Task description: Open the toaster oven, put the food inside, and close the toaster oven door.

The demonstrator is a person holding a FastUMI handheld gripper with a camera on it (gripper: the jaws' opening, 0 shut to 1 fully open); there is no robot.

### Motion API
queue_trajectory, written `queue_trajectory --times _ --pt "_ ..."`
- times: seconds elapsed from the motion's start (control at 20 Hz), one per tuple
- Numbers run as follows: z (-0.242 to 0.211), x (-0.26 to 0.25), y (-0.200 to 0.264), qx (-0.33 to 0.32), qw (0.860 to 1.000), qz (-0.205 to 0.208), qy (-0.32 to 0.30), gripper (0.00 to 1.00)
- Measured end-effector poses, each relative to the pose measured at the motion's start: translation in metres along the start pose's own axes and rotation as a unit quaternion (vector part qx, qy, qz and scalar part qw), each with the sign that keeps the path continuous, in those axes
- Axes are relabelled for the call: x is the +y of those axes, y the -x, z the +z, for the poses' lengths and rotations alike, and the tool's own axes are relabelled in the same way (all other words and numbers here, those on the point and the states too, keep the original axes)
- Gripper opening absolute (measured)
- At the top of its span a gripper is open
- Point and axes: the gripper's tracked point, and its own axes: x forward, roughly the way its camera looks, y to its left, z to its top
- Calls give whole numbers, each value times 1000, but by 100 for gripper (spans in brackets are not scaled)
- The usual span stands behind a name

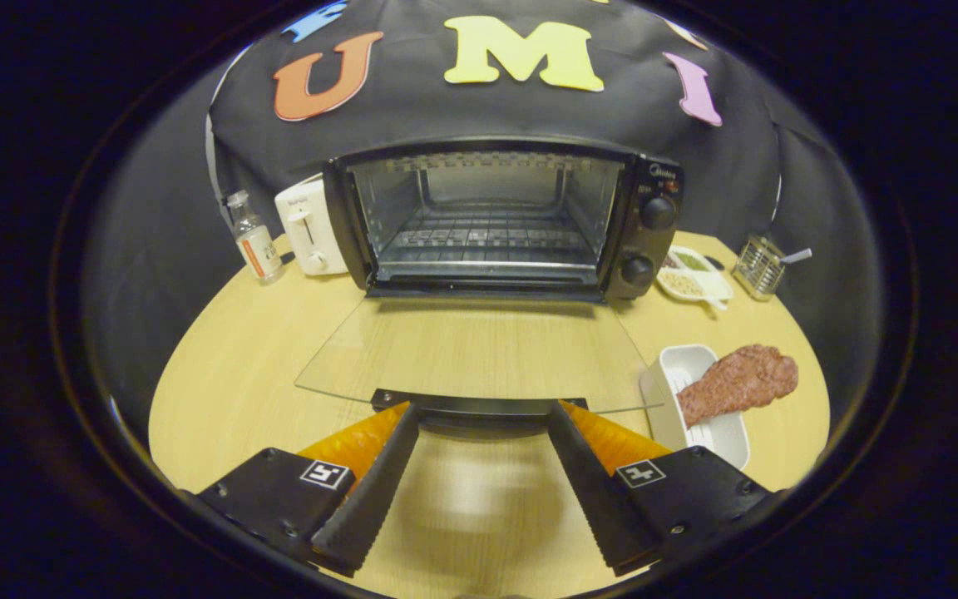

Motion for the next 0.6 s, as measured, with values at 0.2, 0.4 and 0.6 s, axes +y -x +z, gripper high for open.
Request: queue_trajectory --times 0.2,0.4,0.6 --pt "-6 -1 -10 14 1000 -2 2 100" --pt "-6 2 -6 14 1000 11 15 100" --pt "22 -12 15 -27 997 38 53 100"
